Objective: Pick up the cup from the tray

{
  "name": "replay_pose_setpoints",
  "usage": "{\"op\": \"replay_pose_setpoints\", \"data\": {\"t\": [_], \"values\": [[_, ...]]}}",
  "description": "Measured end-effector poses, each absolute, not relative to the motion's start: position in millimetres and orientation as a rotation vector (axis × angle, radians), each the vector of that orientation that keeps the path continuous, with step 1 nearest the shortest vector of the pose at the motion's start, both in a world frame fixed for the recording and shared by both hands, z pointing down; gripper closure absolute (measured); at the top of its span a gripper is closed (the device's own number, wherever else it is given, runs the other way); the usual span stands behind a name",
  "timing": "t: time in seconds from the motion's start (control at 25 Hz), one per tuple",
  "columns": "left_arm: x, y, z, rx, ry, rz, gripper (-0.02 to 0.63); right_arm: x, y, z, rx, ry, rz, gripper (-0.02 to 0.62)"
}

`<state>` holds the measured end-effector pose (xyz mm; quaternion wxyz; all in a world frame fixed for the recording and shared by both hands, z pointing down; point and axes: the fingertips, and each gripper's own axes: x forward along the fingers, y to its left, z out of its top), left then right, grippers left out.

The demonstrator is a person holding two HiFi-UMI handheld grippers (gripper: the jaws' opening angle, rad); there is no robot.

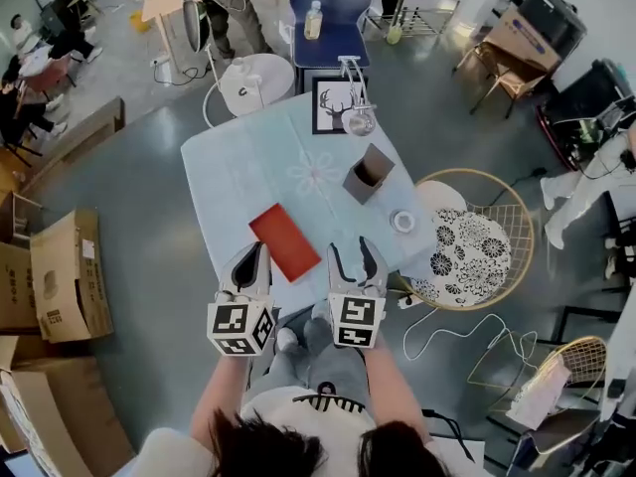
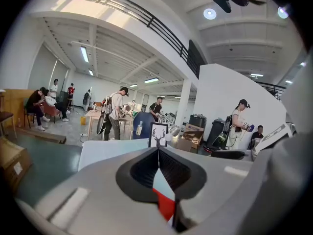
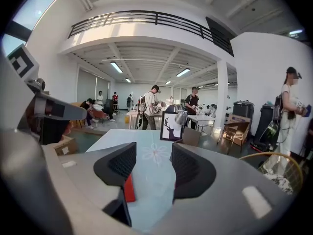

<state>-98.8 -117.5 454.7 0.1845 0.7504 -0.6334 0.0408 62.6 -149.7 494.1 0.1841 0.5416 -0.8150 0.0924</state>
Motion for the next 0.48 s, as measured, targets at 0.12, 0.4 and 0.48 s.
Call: {"op": "replay_pose_setpoints", "data": {"t": [0.12,0.4,0.48], "values": [[-99,-115,441,2.143,-1.793,0.074,0.604,64,-145,479,1.563,-2.312,0.265,0.364],[-109,-106,413,2.189,-1.808,0.002,0.604,62,-131,458,1.574,-2.279,0.205,0.568],[-111,-102,410,2.194,-1.810,-0.008,0.604,64,-128,455,1.596,-2.288,0.222,0.568]]}}
